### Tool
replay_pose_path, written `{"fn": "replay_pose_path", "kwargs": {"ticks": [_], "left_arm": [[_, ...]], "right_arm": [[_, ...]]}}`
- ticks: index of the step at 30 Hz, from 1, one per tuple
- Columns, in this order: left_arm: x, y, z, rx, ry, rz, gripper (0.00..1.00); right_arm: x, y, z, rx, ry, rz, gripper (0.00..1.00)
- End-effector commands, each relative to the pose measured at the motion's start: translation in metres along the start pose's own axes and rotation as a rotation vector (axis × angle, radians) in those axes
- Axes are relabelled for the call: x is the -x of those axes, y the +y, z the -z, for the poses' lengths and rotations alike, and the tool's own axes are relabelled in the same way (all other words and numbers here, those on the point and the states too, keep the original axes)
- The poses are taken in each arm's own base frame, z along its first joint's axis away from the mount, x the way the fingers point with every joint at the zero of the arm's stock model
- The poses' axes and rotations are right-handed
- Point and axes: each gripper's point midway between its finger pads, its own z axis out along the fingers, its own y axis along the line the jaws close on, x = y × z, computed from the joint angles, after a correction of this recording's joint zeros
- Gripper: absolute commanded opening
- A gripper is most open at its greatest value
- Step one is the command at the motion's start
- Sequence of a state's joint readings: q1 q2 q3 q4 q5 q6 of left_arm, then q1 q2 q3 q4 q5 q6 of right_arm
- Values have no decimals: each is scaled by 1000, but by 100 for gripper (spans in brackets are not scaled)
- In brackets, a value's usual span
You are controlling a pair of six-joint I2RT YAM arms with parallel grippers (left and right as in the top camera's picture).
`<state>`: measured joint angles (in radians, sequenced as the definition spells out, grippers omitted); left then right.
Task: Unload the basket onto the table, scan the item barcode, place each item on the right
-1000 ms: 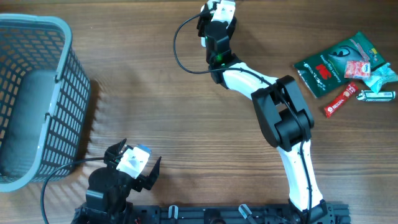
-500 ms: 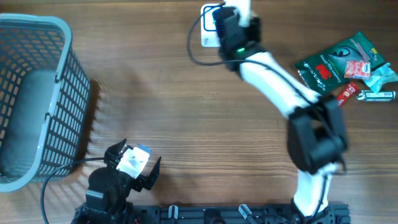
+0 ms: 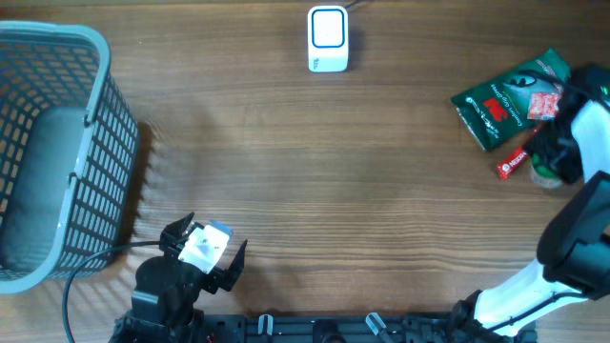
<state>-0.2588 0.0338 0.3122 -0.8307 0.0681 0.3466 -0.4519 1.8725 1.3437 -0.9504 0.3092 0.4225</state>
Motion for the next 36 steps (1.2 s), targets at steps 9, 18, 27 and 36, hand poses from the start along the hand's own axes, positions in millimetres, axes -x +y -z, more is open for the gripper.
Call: {"fn": "replay_pose_path", "kwargs": {"ticks": [9,18,27,36], "left_arm": [[0,1,0,4,-2,-10,100],[0,1,0,5,-2,-11,100],[0,1,0,5,-2,-10,100],[0,1,0,5,-2,-10,100]], "right_arm": [[52,7,60,297,-33,0,100],[33,12,292,769,-194,115,100],[-39,-40,406,885,-495,138,100],[-61,-68,423,831,-607,112,100]]}}
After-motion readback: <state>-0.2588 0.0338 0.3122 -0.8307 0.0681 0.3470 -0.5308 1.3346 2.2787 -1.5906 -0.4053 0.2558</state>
